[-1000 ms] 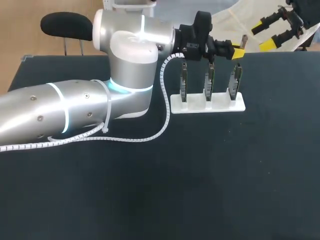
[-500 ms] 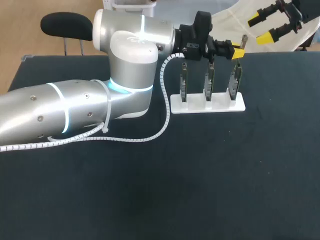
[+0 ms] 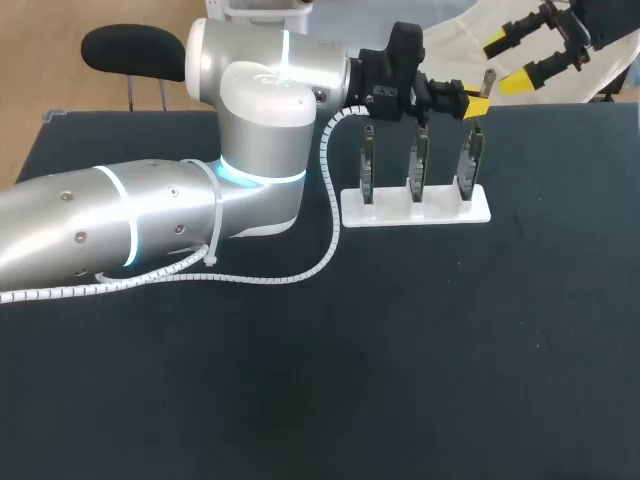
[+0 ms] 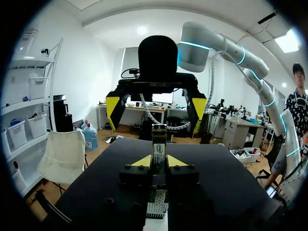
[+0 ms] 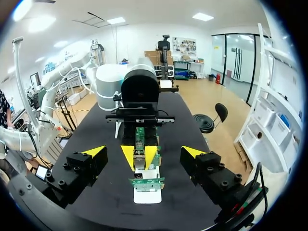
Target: Pick up the optical module with the left hand, and insert it into the network port with the right hand.
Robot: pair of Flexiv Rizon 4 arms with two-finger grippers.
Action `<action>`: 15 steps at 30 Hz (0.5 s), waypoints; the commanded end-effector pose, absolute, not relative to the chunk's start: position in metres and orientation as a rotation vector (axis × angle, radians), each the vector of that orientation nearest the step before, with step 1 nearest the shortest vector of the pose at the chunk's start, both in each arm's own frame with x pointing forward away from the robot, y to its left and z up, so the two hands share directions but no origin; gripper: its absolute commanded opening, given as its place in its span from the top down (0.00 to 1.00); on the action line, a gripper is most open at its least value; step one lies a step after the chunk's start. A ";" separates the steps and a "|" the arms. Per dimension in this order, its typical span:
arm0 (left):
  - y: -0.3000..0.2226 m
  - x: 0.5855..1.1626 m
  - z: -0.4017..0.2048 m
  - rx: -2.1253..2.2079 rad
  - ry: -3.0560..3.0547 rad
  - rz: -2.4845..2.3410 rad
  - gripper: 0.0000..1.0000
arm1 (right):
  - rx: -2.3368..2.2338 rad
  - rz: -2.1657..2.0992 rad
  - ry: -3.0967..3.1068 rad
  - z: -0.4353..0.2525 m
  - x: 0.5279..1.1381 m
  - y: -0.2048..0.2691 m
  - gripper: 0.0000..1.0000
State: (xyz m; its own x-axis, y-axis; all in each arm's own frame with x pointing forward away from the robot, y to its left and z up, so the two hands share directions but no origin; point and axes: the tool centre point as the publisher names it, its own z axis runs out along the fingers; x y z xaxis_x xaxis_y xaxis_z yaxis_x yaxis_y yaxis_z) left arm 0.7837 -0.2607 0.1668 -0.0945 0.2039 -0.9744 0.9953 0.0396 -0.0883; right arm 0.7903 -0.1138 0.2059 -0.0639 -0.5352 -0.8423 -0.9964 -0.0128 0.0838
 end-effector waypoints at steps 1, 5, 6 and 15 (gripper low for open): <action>-0.262 0.786 0.167 1.297 1.447 -1.151 1.00 | -1.606 0.973 1.661 0.203 0.787 -0.110 0.00; -0.262 0.786 0.167 1.297 1.447 -1.151 1.00 | -1.616 0.981 1.664 0.201 0.785 -0.106 0.00; -0.262 0.786 0.167 1.297 1.447 -1.151 1.00 | -1.619 0.982 1.662 0.201 0.785 -0.105 0.00; -0.262 0.786 0.167 1.297 1.447 -1.151 1.00 | -1.631 0.994 1.656 0.200 0.784 -0.103 0.00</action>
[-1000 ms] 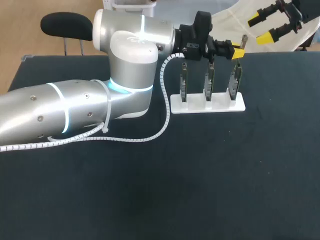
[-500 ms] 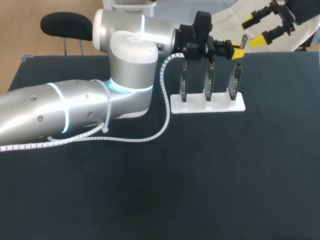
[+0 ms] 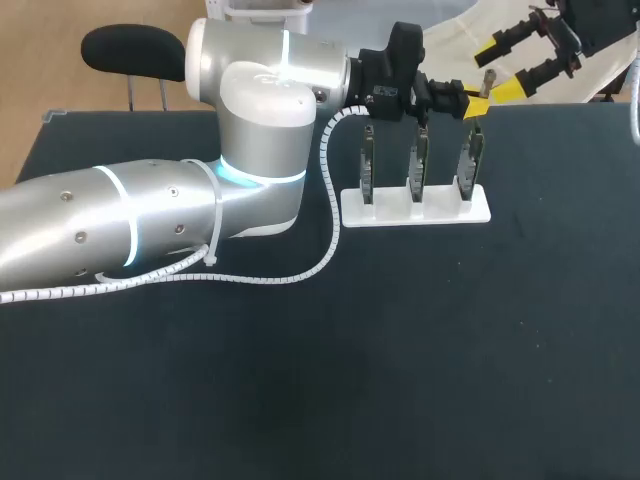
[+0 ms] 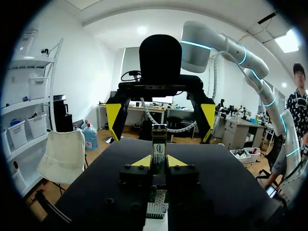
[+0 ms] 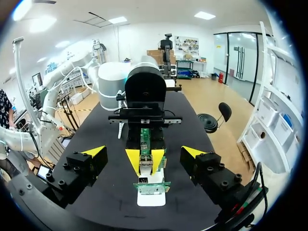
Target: Pick up the optical module with the left hand, and insert it into the network port with the right hand.
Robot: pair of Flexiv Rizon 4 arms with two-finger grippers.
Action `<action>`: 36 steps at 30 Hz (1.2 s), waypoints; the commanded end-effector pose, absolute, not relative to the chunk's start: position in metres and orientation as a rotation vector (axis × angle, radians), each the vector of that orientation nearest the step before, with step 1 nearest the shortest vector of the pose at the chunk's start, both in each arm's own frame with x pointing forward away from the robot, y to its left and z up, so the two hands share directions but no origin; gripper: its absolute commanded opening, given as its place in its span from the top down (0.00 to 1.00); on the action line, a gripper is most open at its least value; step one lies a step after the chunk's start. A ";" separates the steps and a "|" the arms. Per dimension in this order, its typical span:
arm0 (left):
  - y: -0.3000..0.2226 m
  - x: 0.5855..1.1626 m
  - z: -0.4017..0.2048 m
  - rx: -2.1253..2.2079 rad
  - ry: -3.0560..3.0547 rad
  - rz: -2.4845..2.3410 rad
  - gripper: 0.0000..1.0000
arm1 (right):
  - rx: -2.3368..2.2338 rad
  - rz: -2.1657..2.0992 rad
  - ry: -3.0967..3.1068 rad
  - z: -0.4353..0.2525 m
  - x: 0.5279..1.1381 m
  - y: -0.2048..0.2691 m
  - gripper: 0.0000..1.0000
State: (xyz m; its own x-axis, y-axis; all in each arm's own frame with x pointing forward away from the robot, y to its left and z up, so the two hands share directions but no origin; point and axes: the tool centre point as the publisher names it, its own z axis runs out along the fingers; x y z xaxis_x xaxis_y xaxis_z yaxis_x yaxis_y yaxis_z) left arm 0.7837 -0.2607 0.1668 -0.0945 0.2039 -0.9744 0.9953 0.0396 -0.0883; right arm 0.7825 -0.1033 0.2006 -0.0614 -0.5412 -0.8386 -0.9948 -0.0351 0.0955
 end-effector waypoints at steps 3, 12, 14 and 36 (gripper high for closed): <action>-0.262 0.786 0.167 1.297 1.447 -1.151 1.00 | -1.638 0.989 1.657 0.200 0.784 -0.104 0.00; -0.262 0.786 0.167 1.297 1.447 -1.151 1.00 | -1.643 0.987 1.659 0.201 0.783 -0.107 0.00; -0.262 0.786 0.167 1.297 1.447 -1.151 1.00 | -1.640 0.988 1.658 0.201 0.783 -0.107 0.00; -0.262 0.786 0.167 1.297 1.447 -1.151 1.00 | -1.639 0.974 1.645 0.202 0.782 -0.107 1.00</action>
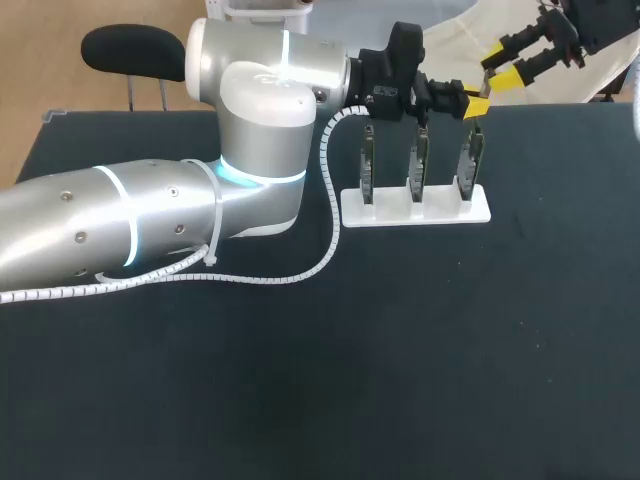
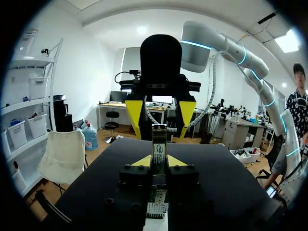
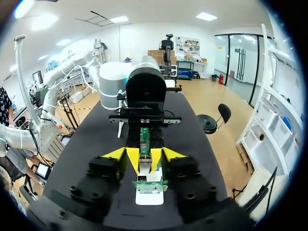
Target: Pick up the optical module with the left hand, and insert it into the network port with the right hand.
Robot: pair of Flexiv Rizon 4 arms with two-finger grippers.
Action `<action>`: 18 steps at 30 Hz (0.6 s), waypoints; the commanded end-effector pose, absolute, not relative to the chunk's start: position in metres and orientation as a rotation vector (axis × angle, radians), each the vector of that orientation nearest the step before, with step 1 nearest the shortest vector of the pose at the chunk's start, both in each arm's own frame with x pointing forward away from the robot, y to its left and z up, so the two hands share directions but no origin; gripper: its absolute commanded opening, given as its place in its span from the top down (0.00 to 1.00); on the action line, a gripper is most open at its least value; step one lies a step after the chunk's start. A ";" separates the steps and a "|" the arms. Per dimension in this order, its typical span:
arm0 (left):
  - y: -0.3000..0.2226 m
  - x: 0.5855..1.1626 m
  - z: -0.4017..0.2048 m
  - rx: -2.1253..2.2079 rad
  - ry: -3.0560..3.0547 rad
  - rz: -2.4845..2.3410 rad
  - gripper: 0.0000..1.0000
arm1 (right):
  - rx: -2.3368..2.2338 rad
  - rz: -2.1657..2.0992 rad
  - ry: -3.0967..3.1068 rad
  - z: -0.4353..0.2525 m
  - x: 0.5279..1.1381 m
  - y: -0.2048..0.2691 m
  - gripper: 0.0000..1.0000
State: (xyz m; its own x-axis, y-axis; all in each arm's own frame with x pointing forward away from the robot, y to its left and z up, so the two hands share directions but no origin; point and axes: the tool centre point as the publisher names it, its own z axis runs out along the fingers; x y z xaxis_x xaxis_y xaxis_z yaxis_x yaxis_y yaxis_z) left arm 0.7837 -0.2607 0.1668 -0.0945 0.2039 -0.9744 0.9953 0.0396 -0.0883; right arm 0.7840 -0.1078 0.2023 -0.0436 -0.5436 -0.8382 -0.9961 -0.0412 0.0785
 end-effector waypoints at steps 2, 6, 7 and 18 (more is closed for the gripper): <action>-0.262 0.786 0.167 1.297 1.447 -1.151 1.00 | -1.641 0.975 1.645 0.201 0.782 -0.107 1.00; -0.262 0.786 0.167 1.297 1.447 -1.151 1.00 | -1.645 0.978 1.646 0.201 0.781 -0.106 1.00; -0.262 0.786 0.167 1.297 1.447 -1.151 1.00 | -1.646 0.980 1.646 0.201 0.781 -0.106 1.00; -0.262 0.786 0.167 1.297 1.447 -1.151 0.00 | -1.650 0.980 1.646 0.201 0.782 -0.104 1.00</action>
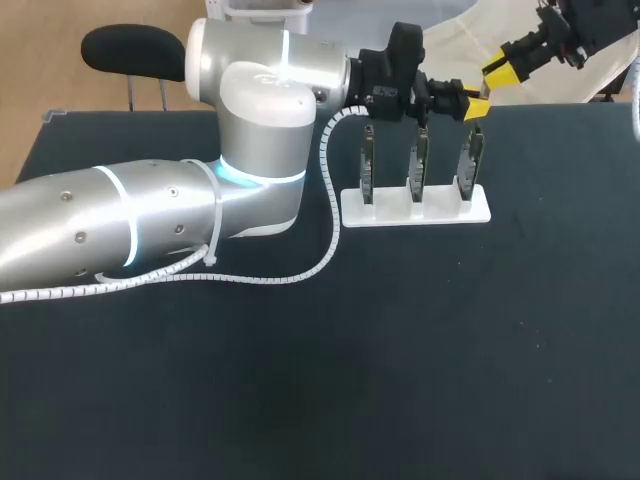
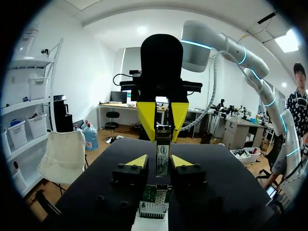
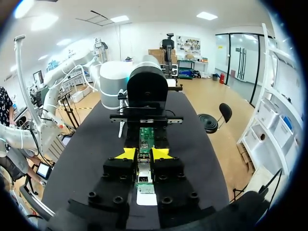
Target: Pick up the optical module with the left hand, and insert it into the network port with the right hand.
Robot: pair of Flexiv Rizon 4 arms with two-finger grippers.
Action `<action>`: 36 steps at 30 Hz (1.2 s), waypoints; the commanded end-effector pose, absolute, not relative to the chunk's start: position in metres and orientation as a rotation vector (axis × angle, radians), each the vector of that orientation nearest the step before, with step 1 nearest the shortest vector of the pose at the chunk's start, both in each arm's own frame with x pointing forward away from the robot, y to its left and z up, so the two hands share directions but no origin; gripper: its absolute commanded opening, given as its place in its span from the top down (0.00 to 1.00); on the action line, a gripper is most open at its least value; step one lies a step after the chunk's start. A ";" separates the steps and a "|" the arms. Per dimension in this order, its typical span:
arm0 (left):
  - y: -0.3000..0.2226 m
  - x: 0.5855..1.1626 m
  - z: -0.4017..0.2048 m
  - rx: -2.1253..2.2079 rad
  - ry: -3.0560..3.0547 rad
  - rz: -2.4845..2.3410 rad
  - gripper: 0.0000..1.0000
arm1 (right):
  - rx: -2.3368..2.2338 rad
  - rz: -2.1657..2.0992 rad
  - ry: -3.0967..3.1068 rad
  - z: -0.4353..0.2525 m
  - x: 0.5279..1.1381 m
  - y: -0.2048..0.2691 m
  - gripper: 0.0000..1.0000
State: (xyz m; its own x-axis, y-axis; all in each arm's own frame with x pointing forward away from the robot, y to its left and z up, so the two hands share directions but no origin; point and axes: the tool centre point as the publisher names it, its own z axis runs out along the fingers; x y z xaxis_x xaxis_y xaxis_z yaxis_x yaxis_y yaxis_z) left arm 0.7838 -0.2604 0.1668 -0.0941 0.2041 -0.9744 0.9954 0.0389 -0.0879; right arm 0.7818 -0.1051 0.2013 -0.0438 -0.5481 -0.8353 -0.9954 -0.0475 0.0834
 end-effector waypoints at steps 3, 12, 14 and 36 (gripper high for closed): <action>-0.262 0.786 0.167 1.297 1.447 -1.151 0.00 | -1.652 0.982 1.645 0.201 0.782 -0.104 1.00; -0.262 0.786 0.167 1.297 1.447 -1.151 0.00 | -1.654 0.982 1.644 0.201 0.782 -0.103 1.00; -0.262 0.786 0.167 1.297 1.447 -1.151 0.00 | -1.654 0.982 1.644 0.201 0.782 -0.103 1.00; -0.248 0.793 0.184 1.430 1.454 -1.012 0.00 | -1.664 0.967 1.643 0.202 0.787 -0.103 1.00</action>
State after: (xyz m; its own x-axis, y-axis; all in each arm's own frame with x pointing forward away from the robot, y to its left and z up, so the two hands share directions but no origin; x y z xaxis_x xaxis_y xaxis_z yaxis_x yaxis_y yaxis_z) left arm 0.7929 -0.2516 0.1809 0.0059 0.3016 -0.9534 0.9994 0.0295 0.0155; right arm 0.7845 -0.1043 0.2021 -0.0333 -0.5560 -0.8305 -0.9962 -0.0487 0.0725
